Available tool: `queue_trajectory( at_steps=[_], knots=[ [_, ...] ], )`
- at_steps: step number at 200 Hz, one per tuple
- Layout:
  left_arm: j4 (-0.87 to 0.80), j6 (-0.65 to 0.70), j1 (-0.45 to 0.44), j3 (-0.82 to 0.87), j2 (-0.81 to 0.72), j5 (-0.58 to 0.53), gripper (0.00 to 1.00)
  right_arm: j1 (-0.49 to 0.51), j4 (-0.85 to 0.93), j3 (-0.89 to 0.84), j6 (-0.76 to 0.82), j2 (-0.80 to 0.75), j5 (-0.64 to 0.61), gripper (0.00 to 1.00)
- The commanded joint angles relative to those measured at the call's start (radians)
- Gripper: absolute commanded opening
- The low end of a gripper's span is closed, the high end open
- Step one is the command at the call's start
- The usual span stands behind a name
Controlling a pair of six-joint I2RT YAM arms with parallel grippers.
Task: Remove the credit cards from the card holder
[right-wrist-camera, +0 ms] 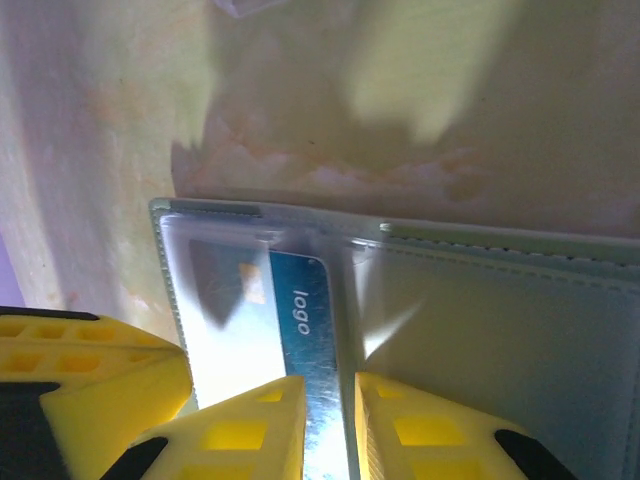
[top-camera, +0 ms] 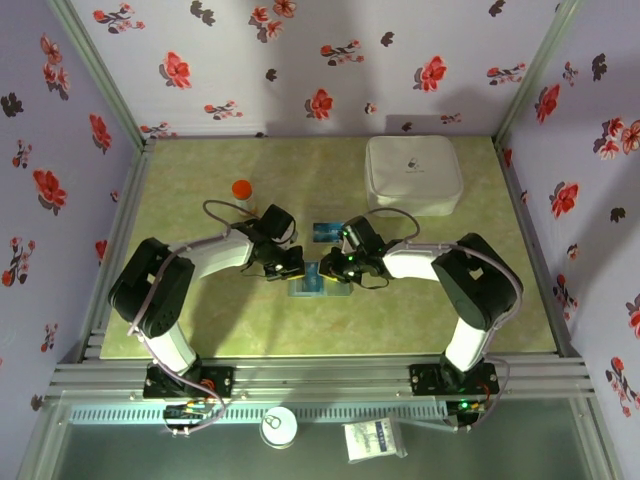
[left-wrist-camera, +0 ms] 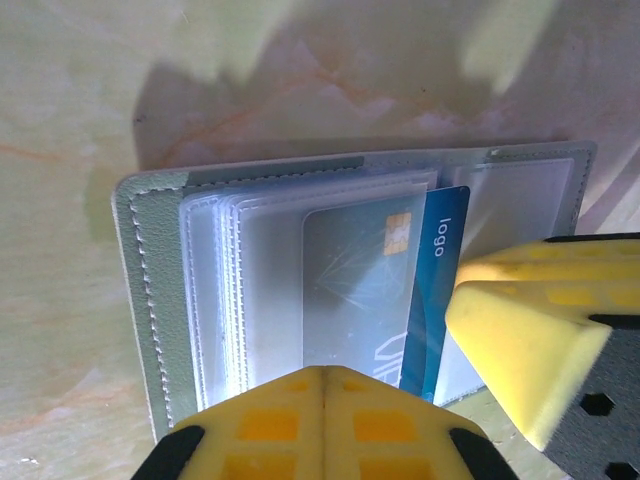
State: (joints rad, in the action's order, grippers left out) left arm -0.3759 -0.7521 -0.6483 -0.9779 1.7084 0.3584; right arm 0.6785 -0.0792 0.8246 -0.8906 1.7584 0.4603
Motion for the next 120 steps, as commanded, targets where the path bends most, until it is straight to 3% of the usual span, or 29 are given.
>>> queue_trajectory(
  at_steps=[1, 120],
  knots=[
    [-0.017, 0.006, -0.005, 0.020, 0.027, -0.013, 0.00, -0.007, -0.027, -0.015, 0.013, 0.025, 0.029, 0.21],
    [-0.018, 0.008, -0.005, 0.019, 0.034, -0.015, 0.00, -0.008, -0.129, -0.036, 0.002, 0.020, 0.109, 0.17]
  ],
)
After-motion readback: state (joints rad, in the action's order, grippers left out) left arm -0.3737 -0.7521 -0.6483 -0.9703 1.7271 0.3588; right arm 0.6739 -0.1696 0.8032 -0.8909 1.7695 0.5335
